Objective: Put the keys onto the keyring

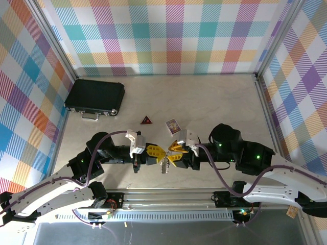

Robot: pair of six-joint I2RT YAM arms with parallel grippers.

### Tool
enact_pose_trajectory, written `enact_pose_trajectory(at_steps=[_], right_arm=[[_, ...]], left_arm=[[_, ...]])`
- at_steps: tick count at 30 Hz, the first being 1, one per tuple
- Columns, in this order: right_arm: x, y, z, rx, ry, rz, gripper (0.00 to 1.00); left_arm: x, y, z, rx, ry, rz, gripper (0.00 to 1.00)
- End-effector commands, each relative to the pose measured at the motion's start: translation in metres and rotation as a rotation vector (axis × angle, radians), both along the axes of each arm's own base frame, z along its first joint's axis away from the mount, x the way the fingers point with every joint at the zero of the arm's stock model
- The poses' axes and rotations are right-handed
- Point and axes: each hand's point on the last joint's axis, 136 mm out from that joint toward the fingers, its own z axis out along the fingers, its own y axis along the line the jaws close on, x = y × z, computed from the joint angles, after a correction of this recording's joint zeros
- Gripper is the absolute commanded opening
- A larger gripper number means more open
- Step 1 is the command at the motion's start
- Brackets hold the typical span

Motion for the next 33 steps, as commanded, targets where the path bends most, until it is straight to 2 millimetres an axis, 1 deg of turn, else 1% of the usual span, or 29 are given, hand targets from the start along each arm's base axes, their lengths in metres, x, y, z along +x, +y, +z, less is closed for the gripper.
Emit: enact_pose_trajectory(at_steps=[1, 7, 11, 12, 15, 17, 19, 20, 25, 26, 30, 33], right_arm=[[0.000, 0.004, 0.004, 0.025, 0.005, 0.000, 0.26], [0.002, 0.002, 0.002, 0.006, -0.008, -0.013, 0.01], [0.004, -0.003, -0.004, -0.060, -0.054, -0.012, 0.00], [0.006, -0.004, -0.006, -0.084, -0.059, -0.015, 0.00], [0.007, -0.006, -0.014, -0.175, -0.075, -0.006, 0.00], [0.007, -0.006, -0.020, -0.238, -0.074, 0.008, 0.00], [0.008, -0.006, -0.023, -0.276, -0.072, 0.014, 0.00], [0.009, -0.005, -0.024, -0.288, -0.072, 0.012, 0.00], [0.007, -0.001, -0.030, -0.317, -0.049, 0.034, 0.00], [0.006, 0.000, -0.032, -0.321, -0.045, 0.040, 0.00], [0.002, 0.001, -0.035, -0.333, -0.026, 0.063, 0.00], [0.001, 0.002, -0.034, -0.325, -0.022, 0.068, 0.00]], left_arm=[[-0.009, 0.006, 0.022, -0.063, -0.044, -0.025, 0.00], [-0.007, 0.005, 0.020, -0.047, -0.043, -0.016, 0.00], [0.002, 0.005, 0.002, 0.043, -0.049, 0.034, 0.00], [0.004, 0.005, -0.002, 0.070, -0.050, 0.044, 0.04], [0.009, 0.006, -0.011, 0.128, -0.046, 0.068, 0.21], [0.010, 0.006, -0.014, 0.151, -0.042, 0.076, 0.27], [0.010, 0.006, -0.018, 0.182, -0.037, 0.072, 0.28], [0.010, 0.006, -0.024, 0.213, -0.024, 0.068, 0.28], [0.009, 0.003, -0.031, 0.259, -0.001, 0.049, 0.29], [0.009, 0.002, -0.031, 0.261, 0.001, 0.044, 0.28], [0.009, -0.002, -0.032, 0.270, 0.007, 0.026, 0.19], [0.010, -0.005, -0.034, 0.273, 0.010, 0.023, 0.18]])
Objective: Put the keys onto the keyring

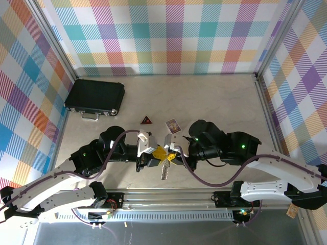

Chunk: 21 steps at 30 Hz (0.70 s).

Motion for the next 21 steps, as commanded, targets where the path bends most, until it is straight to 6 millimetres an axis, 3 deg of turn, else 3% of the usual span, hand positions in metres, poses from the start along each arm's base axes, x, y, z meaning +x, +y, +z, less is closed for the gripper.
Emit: enact_pose_trajectory(at_steps=[1, 6, 11, 14, 19, 21], right_arm=[[-0.008, 0.003, 0.020, 0.054, -0.008, 0.051, 0.00], [-0.011, 0.004, 0.021, 0.063, 0.005, 0.062, 0.00], [-0.012, 0.005, 0.021, 0.072, 0.015, 0.064, 0.00], [-0.012, 0.005, 0.023, 0.083, 0.016, 0.054, 0.00], [-0.010, 0.004, 0.032, 0.152, 0.019, 0.022, 0.26], [-0.010, 0.004, 0.037, 0.195, 0.022, 0.011, 0.30]], left_arm=[[-0.005, -0.002, 0.013, -0.026, -0.020, -0.030, 0.19], [-0.006, -0.005, 0.015, -0.048, -0.018, -0.040, 0.15], [-0.009, -0.005, 0.018, -0.062, -0.011, -0.053, 0.00], [-0.011, -0.004, 0.031, -0.125, -0.027, -0.056, 0.00], [-0.018, 0.000, 0.047, -0.213, -0.033, -0.077, 0.00], [-0.021, 0.000, 0.054, -0.253, -0.035, -0.089, 0.00]])
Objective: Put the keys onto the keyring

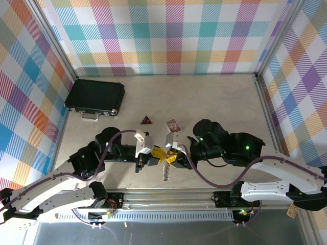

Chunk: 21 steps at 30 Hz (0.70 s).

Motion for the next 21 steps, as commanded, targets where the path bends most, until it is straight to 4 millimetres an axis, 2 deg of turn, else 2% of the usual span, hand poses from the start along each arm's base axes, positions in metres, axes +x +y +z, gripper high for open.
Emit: enact_pose_trajectory(at_steps=[1, 8, 21], right_arm=[[-0.005, 0.001, 0.020, 0.118, 0.004, -0.001, 0.30], [-0.012, -0.012, 0.044, 0.294, -0.022, -0.001, 0.31], [-0.017, -0.006, 0.048, 0.334, -0.019, 0.035, 0.33]], left_arm=[[-0.011, 0.000, 0.034, -0.152, -0.034, -0.049, 0.00], [-0.020, -0.001, 0.051, -0.262, -0.040, -0.111, 0.00], [-0.023, -0.004, 0.056, -0.316, -0.023, -0.142, 0.00]])
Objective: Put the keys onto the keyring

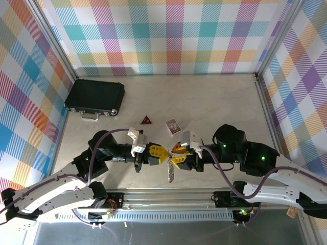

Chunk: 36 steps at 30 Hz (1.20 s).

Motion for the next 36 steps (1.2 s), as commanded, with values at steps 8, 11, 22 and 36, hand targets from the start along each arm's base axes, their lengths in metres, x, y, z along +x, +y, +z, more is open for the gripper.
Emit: enact_pose_trajectory(at_steps=[8, 11, 22, 36], right_arm=[[-0.006, 0.005, 0.011, 0.073, -0.009, 0.036, 0.22], [-0.005, 0.004, 0.009, 0.071, -0.010, 0.031, 0.14], [0.008, -0.004, -0.006, -0.062, -0.036, -0.044, 0.00], [0.005, -0.001, -0.024, -0.281, -0.029, 0.021, 0.00]], left_arm=[[-0.008, 0.001, 0.013, -0.068, -0.016, -0.043, 0.00], [-0.008, 0.000, 0.012, -0.069, -0.014, -0.042, 0.00], [0.005, 0.002, -0.008, 0.064, -0.044, 0.047, 0.06], [0.014, 0.007, -0.029, 0.286, -0.045, 0.104, 0.16]])
